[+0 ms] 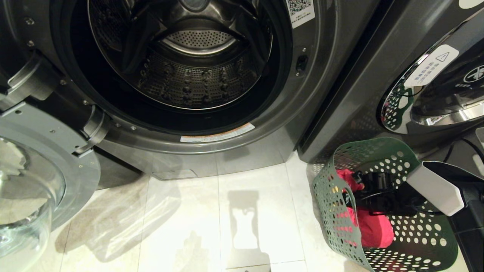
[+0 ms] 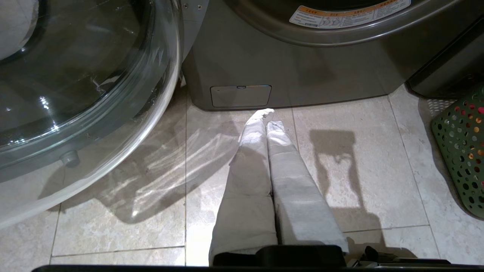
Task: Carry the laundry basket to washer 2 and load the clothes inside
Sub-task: Place the clothes into the washing machine
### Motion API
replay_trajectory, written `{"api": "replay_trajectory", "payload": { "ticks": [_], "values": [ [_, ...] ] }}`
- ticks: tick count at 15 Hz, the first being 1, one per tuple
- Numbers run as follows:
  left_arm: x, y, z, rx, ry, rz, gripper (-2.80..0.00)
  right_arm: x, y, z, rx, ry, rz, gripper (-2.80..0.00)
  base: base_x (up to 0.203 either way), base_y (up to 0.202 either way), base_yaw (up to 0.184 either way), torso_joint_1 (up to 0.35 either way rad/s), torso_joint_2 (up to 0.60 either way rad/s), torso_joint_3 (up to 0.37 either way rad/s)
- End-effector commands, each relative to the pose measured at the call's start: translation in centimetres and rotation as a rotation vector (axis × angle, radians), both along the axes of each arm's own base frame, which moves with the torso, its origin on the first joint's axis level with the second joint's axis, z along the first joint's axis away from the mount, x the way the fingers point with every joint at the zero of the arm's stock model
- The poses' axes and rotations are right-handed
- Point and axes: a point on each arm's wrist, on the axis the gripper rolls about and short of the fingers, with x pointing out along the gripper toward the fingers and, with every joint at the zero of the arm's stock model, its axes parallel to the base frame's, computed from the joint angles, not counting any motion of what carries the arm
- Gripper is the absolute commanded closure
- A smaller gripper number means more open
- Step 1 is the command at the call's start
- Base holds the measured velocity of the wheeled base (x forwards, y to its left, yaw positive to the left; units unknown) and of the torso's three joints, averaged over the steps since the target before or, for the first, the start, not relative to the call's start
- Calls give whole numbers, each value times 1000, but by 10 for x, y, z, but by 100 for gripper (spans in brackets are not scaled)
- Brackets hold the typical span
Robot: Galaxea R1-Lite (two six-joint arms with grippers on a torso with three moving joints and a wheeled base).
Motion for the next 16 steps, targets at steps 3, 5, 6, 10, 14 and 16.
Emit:
{"api": "replay_trajectory", "payload": {
  "ticks": [3,5,6,10,14,16],
  "values": [
    [3,0,-11,-1,39,1,0,2,4,-1,39,19,-3,-280,0,0,0,0,0,0],
    [3,0,-11,-1,39,1,0,5,12,-7,22,17,11,-280,0,0,0,0,0,0],
    [3,0,-11,-1,39,1,0,7,15,-11,-3,19,0,-280,0,0,0,0,0,0],
    [3,0,-11,-1,39,1,0,7,18,-31,-171,37,-13,-280,0,0,0,0,0,0],
    [3,0,-11,-1,39,1,0,14,7,-35,-320,26,-66,-280,0,0,0,0,0,0],
    [3,0,-11,-1,39,1,0,15,0,-35,-365,48,-73,-280,0,0,0,0,0,0]
  ]
}}
